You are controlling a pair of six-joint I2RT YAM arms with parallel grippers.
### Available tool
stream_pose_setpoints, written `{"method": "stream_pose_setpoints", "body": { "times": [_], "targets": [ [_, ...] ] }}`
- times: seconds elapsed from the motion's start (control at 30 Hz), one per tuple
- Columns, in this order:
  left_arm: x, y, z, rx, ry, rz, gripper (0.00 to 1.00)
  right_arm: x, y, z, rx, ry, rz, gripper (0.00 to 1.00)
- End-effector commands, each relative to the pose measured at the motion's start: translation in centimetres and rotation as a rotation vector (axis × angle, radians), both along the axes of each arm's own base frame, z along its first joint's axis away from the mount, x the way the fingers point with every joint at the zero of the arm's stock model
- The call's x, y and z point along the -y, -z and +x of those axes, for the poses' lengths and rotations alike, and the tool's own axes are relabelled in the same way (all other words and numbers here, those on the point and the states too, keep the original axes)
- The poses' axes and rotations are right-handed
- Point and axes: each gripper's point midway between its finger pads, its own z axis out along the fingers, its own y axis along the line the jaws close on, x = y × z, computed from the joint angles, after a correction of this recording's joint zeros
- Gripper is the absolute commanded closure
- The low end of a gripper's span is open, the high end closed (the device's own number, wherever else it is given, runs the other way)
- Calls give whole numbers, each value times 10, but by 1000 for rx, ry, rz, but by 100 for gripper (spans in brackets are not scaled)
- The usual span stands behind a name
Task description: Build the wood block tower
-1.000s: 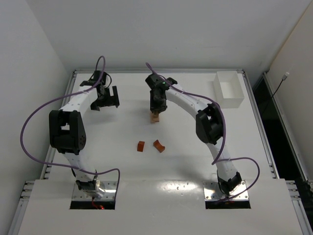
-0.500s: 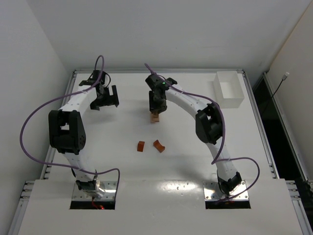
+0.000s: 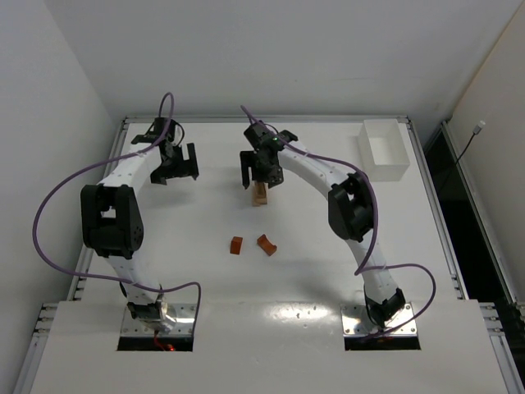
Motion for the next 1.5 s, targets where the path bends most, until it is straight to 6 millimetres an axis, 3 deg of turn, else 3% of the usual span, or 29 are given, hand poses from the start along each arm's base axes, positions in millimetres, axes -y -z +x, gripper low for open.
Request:
{"method": "stream_pose_setpoints", "body": {
  "times": [0.0, 0.03, 0.07, 0.1, 0.13, 0.23, 0.27, 0.3, 0.33, 0.37, 0.4, 0.43, 0.47, 0.5, 0.53, 0.6, 0.67, 0.77, 0.97, 1.1, 1.2, 1.47],
  "targets": [
    [-2, -17, 4, 45, 53, -2, 0, -8, -49, 24, 125, -88, 128, 24],
    [0, -11, -6, 25, 69, -9, 0, -10, -80, 23, 170, -130, 185, 20],
    [2, -20, -10, 56, 75, -18, 0, -11, -91, 21, 206, -172, 198, 17],
    [4, -20, -18, 53, 95, -26, 0, 3, -105, 26, 258, -217, 187, 13],
    [10, -10, -29, 43, 121, -53, 0, 13, -145, 21, 341, -243, 212, 13],
    [37, -23, -55, 85, 280, -165, 0, 51, -162, 6, 450, -386, 147, 13],
    [58, -20, -70, 81, 360, -251, 0, 67, -140, -11, 419, -442, 104, 14],
    [78, -26, -79, 94, 441, -274, 0, 82, -166, -21, 531, -527, 58, 15],
    [92, -37, -87, 133, 539, -267, 0, 101, -165, -25, 554, -523, 3, 18],
    [103, -39, -94, 131, 586, -253, 0, 118, -134, -41, 509, -542, -57, 18],
    [127, -43, -104, 138, 678, -249, 0, 133, -134, -42, 543, -531, -103, 18],
    [137, -41, -112, 125, 737, -242, 0, 161, -145, -43, 599, -485, -201, 18],
    [148, -44, -115, 130, 770, -235, 0, 180, -121, -54, 555, -467, -256, 20],
    [169, -49, -124, 142, 853, -233, 5, 195, -119, -57, 558, -430, -291, 20],
    [178, -52, -127, 149, 881, -216, 9, 216, -117, -62, 561, -376, -333, 21],
    [204, -51, -140, 141, 987, -181, 23, 233, -119, -66, 566, -336, -341, 21],
    [220, -46, -147, 125, 1036, -158, 31, 251, -123, -75, 573, -275, -340, 22],
    [237, -24, -158, 62, 1082, -138, 33, 267, -130, -82, 575, -203, -322, 23],
    [245, 17, -158, -44, 1083, -162, 41, 287, -142, -106, 594, -106, -287, 23],
    [254, 31, -158, -87, 1089, -179, 42, 298, -135, -122, 569, -72, -296, 23],
    [262, 31, -160, -86, 1092, -188, 43, 304, -131, -129, 564, -58, -306, 23],
    [273, 41, -159, -103, 1099, -203, 53, 306, -124, -135, 543, -38, -286, 23]
  ]
}}
